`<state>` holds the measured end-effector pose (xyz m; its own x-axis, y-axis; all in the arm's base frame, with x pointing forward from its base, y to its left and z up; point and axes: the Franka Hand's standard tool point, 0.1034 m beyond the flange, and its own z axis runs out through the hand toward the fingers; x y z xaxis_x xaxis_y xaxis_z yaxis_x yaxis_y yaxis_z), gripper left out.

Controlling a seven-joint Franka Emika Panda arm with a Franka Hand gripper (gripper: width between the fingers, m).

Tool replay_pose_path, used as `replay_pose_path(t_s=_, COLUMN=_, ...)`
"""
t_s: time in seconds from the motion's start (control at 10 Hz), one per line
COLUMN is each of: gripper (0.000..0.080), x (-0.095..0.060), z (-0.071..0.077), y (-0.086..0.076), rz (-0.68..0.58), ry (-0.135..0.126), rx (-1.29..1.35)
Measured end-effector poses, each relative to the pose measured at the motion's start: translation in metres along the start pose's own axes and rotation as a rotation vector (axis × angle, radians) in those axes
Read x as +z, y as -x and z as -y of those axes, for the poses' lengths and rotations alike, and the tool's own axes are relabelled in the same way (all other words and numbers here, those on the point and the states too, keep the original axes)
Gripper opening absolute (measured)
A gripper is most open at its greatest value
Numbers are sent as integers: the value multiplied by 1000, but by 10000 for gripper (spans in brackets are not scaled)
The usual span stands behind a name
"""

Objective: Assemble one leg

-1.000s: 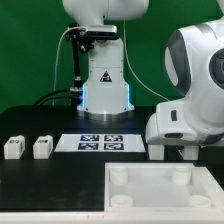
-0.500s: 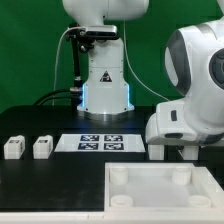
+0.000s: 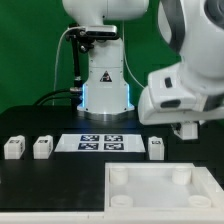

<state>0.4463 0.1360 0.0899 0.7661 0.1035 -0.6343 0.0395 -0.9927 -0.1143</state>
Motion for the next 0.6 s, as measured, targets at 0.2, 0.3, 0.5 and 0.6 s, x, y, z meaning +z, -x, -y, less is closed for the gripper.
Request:
replay_pose_path(t_s=0.2, gripper=291, x=-65, z=-13, y=-7, rz=-161, ry=-18, rx=-5)
replay_pose_path(t_s=0.3, gripper=291, x=-92, z=-12, y=-6, rz=-269, ry=-14, rx=0)
replay_pose_path(t_s=0.5, gripper=291, x=-105, z=-6, y=-7, rz=-459, ry=-6, rx=8)
replay_pose_path(t_s=0.6, gripper=291, x=-106, z=-8, y=-11, rz=-567, ry=-4, rx=9)
